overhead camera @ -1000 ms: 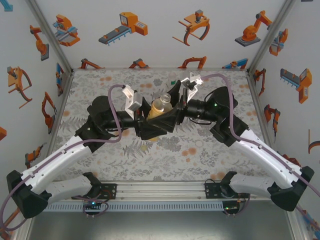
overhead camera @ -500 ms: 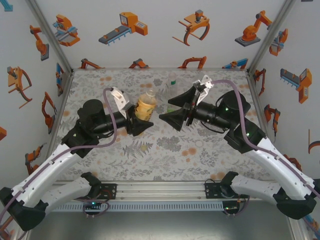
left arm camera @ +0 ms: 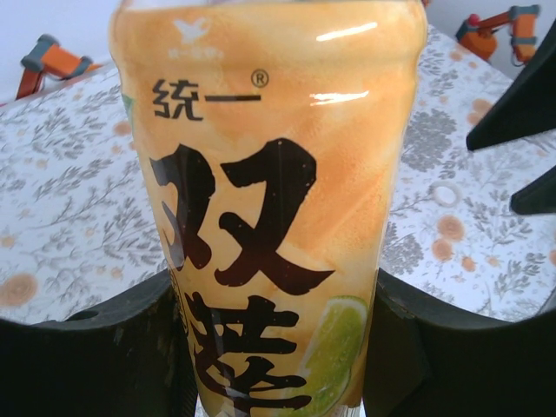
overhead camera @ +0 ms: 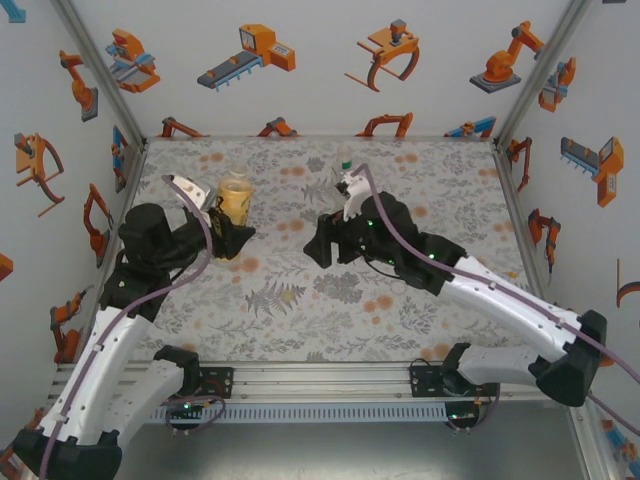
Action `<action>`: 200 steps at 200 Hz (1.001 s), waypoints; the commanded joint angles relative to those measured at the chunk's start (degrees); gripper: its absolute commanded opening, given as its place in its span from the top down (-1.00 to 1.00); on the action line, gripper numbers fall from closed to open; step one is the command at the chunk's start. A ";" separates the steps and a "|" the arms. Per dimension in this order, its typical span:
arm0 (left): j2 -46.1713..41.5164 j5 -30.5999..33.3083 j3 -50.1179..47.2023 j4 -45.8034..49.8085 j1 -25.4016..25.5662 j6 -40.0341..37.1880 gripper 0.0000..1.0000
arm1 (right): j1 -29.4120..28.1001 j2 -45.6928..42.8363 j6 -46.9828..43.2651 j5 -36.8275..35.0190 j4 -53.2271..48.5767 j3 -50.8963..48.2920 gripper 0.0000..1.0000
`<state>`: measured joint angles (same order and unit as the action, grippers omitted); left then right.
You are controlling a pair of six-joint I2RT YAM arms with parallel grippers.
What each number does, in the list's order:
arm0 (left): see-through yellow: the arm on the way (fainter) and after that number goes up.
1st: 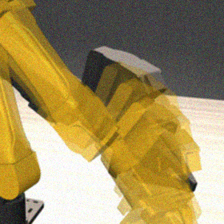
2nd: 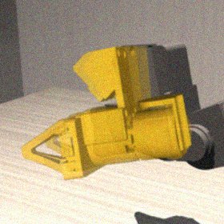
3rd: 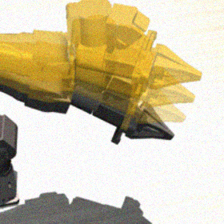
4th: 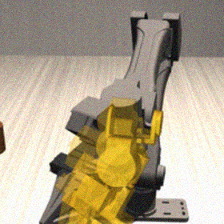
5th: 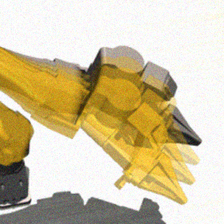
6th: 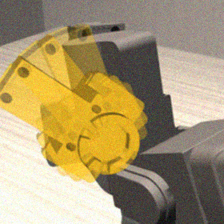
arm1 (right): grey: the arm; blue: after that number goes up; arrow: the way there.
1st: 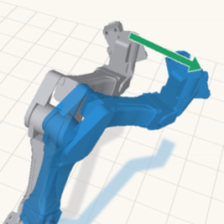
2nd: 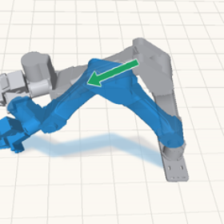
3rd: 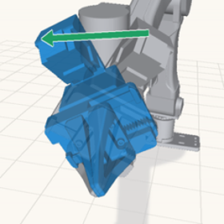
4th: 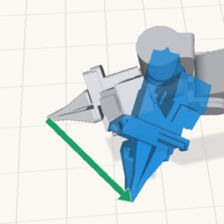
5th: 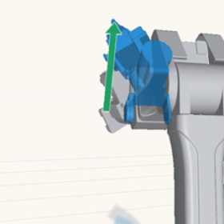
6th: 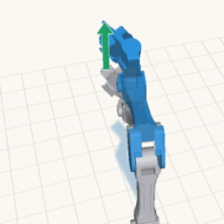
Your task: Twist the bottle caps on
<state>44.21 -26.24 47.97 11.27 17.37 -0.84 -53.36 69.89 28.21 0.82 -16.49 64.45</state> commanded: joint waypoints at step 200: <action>-9.27 28.67 -16.41 -4.88 -4.19 -3.04 1.00 | -9.45 47.98 14.59 -9.15 -20.46 26.61 -0.08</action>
<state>35.18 0.91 32.21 8.14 13.45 -3.31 -61.69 116.33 42.26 -6.79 -32.58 87.72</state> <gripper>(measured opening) 0.555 0.536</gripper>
